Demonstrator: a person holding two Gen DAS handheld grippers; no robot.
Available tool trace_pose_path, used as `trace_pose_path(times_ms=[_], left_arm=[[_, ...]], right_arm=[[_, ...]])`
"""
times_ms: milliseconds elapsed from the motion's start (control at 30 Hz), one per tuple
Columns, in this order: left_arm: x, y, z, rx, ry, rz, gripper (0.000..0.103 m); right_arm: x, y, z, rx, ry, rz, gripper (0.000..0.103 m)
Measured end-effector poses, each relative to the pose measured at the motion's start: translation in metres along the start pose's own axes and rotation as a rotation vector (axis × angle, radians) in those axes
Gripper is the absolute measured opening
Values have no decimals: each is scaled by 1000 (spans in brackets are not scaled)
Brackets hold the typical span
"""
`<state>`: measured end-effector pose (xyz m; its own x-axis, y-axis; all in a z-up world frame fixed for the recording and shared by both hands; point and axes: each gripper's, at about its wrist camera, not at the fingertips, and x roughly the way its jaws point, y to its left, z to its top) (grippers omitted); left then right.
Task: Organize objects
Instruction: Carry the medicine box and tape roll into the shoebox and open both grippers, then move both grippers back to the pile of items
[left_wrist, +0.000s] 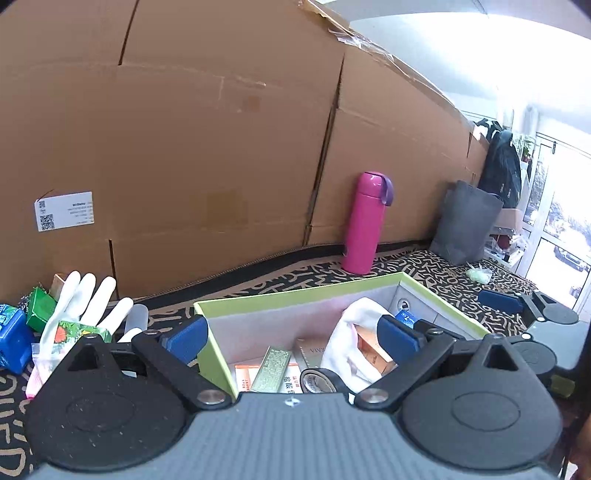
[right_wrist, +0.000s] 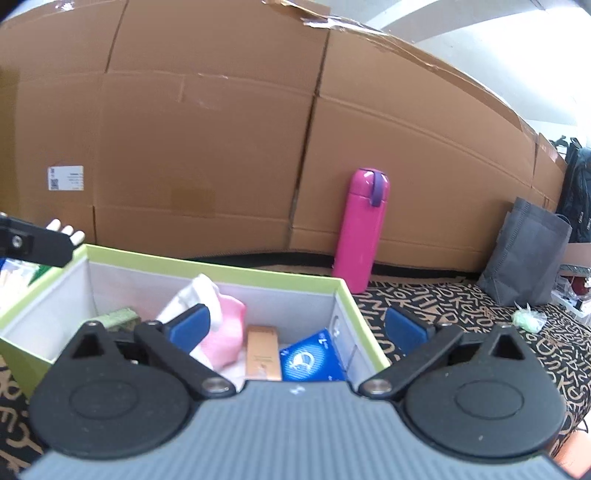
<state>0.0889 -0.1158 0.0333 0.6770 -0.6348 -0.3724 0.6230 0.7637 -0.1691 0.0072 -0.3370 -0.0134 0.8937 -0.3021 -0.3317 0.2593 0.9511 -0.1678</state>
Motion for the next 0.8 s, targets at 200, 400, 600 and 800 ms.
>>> trace_pose_path(times_ms=[200, 400, 600, 800], left_arm=[[-5, 5, -2, -19, 9, 14, 101], [-18, 18, -4, -46, 0, 49, 101], [-41, 38, -5, -80, -33, 108, 101], [-81, 71, -7, -136, -83, 208, 101]], right_arm=[[-1, 8, 1, -11, 9, 12, 103], [-9, 21, 7, -30, -13, 44, 103], [-20, 45, 17, -42, -48, 102, 103], [-38, 101, 26, -88, -97, 264, 68]])
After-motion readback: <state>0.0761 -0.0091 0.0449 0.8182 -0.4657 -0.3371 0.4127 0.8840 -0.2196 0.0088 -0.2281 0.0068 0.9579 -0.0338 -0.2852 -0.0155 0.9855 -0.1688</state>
